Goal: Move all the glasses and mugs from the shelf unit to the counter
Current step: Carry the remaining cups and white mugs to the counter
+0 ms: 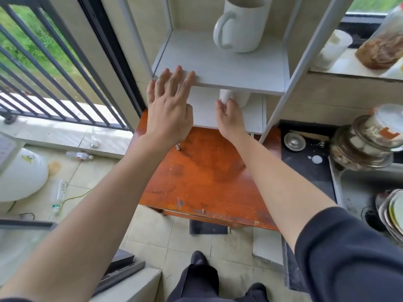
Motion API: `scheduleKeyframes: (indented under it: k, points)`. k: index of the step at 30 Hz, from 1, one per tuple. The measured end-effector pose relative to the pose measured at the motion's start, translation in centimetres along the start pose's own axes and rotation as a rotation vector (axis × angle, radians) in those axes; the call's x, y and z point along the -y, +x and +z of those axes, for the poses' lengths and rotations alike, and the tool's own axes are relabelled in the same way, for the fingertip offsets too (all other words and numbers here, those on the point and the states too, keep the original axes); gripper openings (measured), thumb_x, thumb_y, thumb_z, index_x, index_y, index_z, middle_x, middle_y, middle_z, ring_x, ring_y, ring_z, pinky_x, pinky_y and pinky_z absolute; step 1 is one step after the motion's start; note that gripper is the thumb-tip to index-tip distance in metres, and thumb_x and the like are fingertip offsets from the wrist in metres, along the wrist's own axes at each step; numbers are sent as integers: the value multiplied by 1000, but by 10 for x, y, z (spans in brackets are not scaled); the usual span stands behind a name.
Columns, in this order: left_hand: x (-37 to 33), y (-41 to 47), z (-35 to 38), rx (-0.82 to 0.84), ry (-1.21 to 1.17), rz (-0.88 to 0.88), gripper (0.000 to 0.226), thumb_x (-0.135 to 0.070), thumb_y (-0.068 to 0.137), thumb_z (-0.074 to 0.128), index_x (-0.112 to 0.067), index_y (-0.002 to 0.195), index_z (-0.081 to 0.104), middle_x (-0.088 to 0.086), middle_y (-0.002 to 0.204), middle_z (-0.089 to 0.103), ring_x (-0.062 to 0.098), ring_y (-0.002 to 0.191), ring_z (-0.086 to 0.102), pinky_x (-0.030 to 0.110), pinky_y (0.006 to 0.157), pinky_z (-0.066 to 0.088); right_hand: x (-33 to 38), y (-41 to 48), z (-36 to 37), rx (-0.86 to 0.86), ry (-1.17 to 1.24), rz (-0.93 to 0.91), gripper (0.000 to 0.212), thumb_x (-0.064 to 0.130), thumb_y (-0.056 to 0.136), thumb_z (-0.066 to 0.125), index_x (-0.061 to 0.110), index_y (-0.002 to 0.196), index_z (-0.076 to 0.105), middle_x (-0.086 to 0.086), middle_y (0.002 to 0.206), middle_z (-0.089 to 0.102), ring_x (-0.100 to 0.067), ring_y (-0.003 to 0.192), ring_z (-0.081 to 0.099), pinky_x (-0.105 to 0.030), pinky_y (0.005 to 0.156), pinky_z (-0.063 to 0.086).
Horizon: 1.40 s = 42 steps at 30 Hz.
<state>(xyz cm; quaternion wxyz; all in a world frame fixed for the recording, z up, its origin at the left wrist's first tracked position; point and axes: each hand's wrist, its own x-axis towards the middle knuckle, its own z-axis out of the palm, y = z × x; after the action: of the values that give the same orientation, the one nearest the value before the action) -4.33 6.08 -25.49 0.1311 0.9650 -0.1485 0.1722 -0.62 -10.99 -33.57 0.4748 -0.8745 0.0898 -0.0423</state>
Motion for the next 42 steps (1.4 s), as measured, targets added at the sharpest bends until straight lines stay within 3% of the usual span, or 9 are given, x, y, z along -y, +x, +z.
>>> scheduleKeyframes:
  k: [4, 7, 12, 16, 19, 23, 30, 36, 42]
  points:
    - [-19, 18, -6, -85, -53, -90, 46, -29, 95, 39, -16, 138, 51, 5, 142, 51, 30, 136, 37, 55, 115, 15, -18, -21, -15, -6, 105, 104, 28, 37, 109, 34, 13, 113, 49, -9, 100, 62, -22, 90, 62, -26, 68, 44]
    - [-42, 53, -8, -101, -190, -209, 53, -43, 98, 39, -17, 144, 43, 4, 141, 50, 27, 133, 37, 44, 108, 21, -21, -35, -29, 22, 216, 159, 21, 36, 109, 36, 20, 116, 47, -1, 91, 64, -17, 86, 63, -33, 71, 53]
    - [-72, 107, -6, -119, -410, -194, 67, -49, 93, 50, -12, 147, 35, 6, 141, 51, 26, 130, 41, 33, 104, 30, -23, -57, -37, 55, 272, 172, 23, 35, 109, 39, 21, 124, 48, 7, 93, 64, -15, 95, 67, -31, 80, 57]
    - [-81, 129, -5, -93, -796, -361, 33, -38, 94, 57, -8, 109, 53, 0, 93, 61, 25, 98, 58, 30, 77, 40, -23, -70, -41, 67, 343, 225, 31, 34, 107, 42, 15, 131, 51, 8, 104, 63, -8, 97, 68, -24, 78, 56]
    - [-80, 123, -9, -86, -906, -416, 28, -41, 96, 56, -17, 83, 48, -6, 76, 53, 19, 78, 51, 29, 64, 37, -21, -77, -42, 103, 433, 287, 24, 30, 104, 48, 15, 120, 58, -1, 109, 66, -16, 104, 68, -35, 91, 59]
    - [-79, 99, -20, -12, -1168, -475, 29, -33, 97, 56, -18, 77, 41, 5, 79, 46, 19, 72, 41, 33, 65, 38, -15, -88, -46, 70, 484, 364, 19, 27, 97, 51, 15, 92, 65, -5, 96, 70, -22, 97, 68, -43, 98, 56]
    - [-76, 24, -54, -2, -1179, -479, 31, -36, 101, 46, -17, 77, 51, -6, 71, 48, 14, 71, 47, 29, 66, 47, -2, -125, -46, -48, 498, 392, 24, 30, 91, 50, 22, 70, 58, -5, 80, 68, -15, 77, 59, -29, 68, 42]
    - [-72, -83, -44, -178, -1213, -491, 38, -38, 102, 42, -33, 66, 51, -19, 60, 48, 0, 60, 45, 16, 61, 43, -21, -188, -45, -146, 531, 431, 22, 34, 82, 49, 25, 63, 58, -5, 73, 66, -17, 75, 58, -33, 70, 44]
    - [-92, -158, 11, 58, -1189, -635, 40, -44, 101, 39, -29, 64, 44, -10, 64, 45, 3, 64, 43, 29, 68, 38, -62, -241, -72, -317, 493, 513, 38, 36, 81, 47, 36, 44, 57, 14, 50, 54, -20, 72, 59, -39, 66, 47]
